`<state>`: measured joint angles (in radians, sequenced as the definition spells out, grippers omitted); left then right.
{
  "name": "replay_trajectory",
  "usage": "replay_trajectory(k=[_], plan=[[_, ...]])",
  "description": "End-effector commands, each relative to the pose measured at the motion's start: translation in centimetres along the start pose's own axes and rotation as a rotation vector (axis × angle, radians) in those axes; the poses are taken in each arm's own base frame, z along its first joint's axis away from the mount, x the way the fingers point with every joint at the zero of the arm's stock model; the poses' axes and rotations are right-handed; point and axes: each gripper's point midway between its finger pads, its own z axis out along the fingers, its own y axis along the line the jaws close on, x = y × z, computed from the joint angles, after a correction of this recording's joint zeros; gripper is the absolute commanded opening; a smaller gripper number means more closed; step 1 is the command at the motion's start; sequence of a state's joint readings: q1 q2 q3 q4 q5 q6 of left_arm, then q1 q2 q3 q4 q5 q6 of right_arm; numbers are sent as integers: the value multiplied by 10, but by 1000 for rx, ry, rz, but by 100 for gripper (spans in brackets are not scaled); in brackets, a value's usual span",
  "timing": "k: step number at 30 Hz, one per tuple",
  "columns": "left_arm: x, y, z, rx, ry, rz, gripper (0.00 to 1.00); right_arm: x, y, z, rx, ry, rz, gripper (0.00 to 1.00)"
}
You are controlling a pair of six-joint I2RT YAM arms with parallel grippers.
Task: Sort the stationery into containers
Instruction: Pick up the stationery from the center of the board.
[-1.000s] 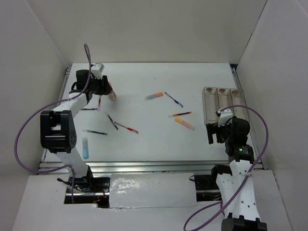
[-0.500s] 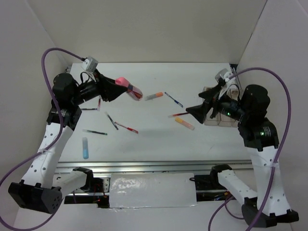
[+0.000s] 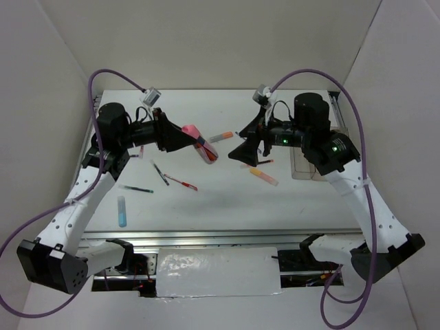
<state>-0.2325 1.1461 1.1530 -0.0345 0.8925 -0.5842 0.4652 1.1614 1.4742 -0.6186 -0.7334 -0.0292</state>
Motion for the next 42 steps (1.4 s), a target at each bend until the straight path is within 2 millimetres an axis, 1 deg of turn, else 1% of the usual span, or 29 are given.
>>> replay_trajectory(k=[1, 2, 4, 7, 8, 12, 16, 18, 19, 21, 22, 24, 25, 26, 27, 28, 29, 30, 31, 32, 33, 34, 36, 37, 38, 39, 40, 41, 42], plan=[[-4, -16, 5, 86, -2, 12, 0, -12, -4, 15, 10, -5, -31, 100], [-3, -16, 7, 92, 1, 6, 0, -12, -5, 24, -4, 5, -24, 100], [-2, -17, 9, 98, 8, -3, 0, -17, -3, 33, -25, 7, -17, 100], [-1, -19, 14, 120, 18, -22, 0, -13, -7, 52, -52, 39, 4, 100], [-1, -18, 16, 122, 18, -29, 0, -11, -1, 57, -71, 49, 0, 100], [-3, -21, 20, 145, 15, -34, 0, -3, 10, 72, -107, 77, -21, 100], [-1, -25, 24, 168, 24, -50, 0, 4, 9, 86, -102, 100, -1, 100], [0, -26, 25, 174, 26, -50, 0, 2, 9, 88, -104, 96, 5, 98], [0, -26, 25, 174, 26, -50, 0, 2, 7, 90, -100, 96, 13, 89], [0, -26, 25, 171, 26, -48, 0, 0, 6, 92, -97, 90, 11, 79], [0, -26, 25, 169, 27, -47, 0, 1, 4, 93, -90, 91, 11, 69], [0, -24, 24, 158, 21, -42, 0, 3, 1, 94, -77, 96, 12, 60], [1, -25, 24, 157, 22, -43, 3, 5, -1, 94, -71, 99, 12, 52], [-1, -23, 24, 147, 16, -40, 8, 9, -3, 94, -59, 108, 8, 47], [-1, -22, 24, 139, 13, -32, 32, 11, -4, 92, -53, 110, 5, 43], [1, -18, 24, 114, 23, -50, 48, 12, -5, 91, -45, 111, 0, 36], [-3, -15, 23, 88, 14, -24, 62, 20, -9, 91, -24, 130, 0, 32], [-6, -5, 23, 35, 0, -23, 99, 21, -13, 85, -3, 127, -2, 28], [-1, 2, 21, -7, 22, -49, 99, 24, -18, 82, 17, 130, 0, 22], [-8, 8, 17, -36, 14, -16, 99, 34, -27, 79, 58, 152, 7, 19], [-9, 13, 16, -59, 18, -14, 99, 34, -32, 71, 84, 145, 3, 16], [-9, 25, 15, -100, 18, -22, 99, 36, -50, 60, 141, 141, 17, 13], [-11, 46, 7, -188, 16, -29, 99, 50, -74, 41, 224, 170, 24, 11], [-12, 58, 3, -245, 8, -28, 99, 54, -102, 22, 307, 172, 43, 9], [-9, 70, -2, -294, 23, -16, 99, 60, -117, 11, 362, 192, 47, 8], [-7, 78, -4, -332, 33, -9, 99, 73, -140, -6, 446, 252, 38, 6], [-8, 93, -8, -407, 31, 7, 99, 80, -170, -32, 549, 274, 58, 1], [-8, 97, -10, -434, 48, 50, 99, 92, -188, -49, 609, 325, 84, 0], [2, 106, -12, -472, 82, 40, 99, 99, -208, -70, 691, 359, 75, 0]])
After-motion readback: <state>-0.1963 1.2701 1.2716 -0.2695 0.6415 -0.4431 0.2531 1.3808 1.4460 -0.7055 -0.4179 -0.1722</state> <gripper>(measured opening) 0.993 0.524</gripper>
